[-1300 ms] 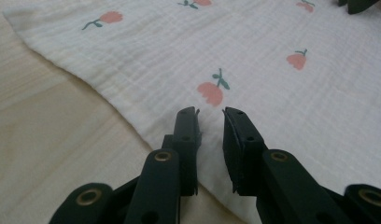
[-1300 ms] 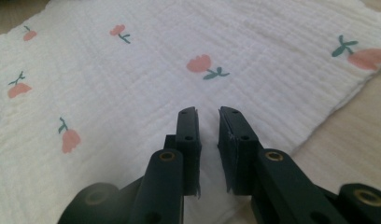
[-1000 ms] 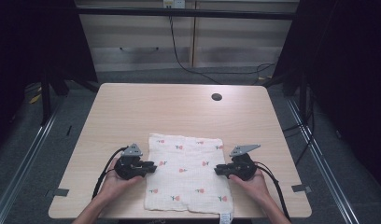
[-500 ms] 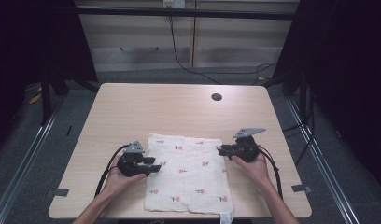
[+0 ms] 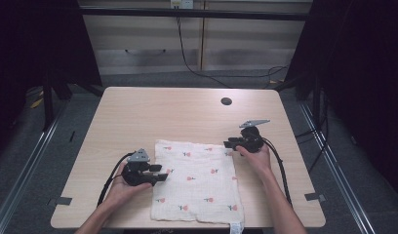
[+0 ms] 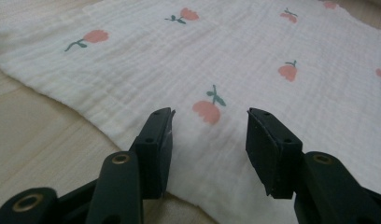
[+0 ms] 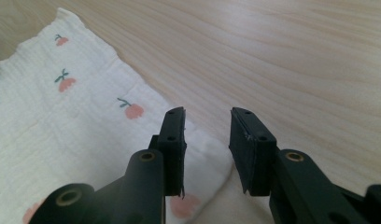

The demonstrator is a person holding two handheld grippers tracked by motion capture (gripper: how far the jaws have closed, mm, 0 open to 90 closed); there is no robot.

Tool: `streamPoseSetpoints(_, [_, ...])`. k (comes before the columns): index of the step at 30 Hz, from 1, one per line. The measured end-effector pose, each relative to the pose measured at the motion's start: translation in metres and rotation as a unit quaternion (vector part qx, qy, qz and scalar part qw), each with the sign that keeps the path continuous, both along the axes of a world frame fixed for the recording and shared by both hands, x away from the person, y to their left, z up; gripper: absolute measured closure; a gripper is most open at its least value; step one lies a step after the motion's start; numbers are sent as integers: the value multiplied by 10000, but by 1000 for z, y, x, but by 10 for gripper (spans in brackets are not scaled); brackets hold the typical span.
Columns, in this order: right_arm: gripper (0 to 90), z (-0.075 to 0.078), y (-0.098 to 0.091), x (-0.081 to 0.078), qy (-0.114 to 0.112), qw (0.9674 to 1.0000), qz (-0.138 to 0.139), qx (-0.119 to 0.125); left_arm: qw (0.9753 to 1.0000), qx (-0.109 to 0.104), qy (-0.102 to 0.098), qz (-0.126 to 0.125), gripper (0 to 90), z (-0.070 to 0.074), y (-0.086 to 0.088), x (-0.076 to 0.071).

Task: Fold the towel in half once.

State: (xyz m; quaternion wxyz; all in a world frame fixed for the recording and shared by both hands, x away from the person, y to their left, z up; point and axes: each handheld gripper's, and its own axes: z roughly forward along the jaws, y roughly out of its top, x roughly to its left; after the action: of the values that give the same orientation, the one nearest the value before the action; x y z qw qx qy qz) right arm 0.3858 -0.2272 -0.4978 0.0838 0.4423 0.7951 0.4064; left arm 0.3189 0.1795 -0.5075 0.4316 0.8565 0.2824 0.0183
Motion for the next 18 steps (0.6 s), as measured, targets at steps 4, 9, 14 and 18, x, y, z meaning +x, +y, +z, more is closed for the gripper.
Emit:
streamPoseSetpoints(4, [647, -3, 3, 0, 47, 9999, 13, -163, 10000, -62, -2, -21, 512, -1, 1, 0])
streamPoseSetpoints(9, [649, -5, 2, 2, 99, 9997, -52, -213, 10000, -43, -10, -13, 512, -1, 1, 0])
streamPoseSetpoints(14, [705, -6, 3, 1, 148, 9994, -62, -294, 10000, -52, 21, 15, 511, -1, 1, 0])
streamPoseSetpoints(18, [845, -7, 4, 0, 219, 9995, 6, -216, 10000, -17, 13, 5, 512, 0, 0, 0])
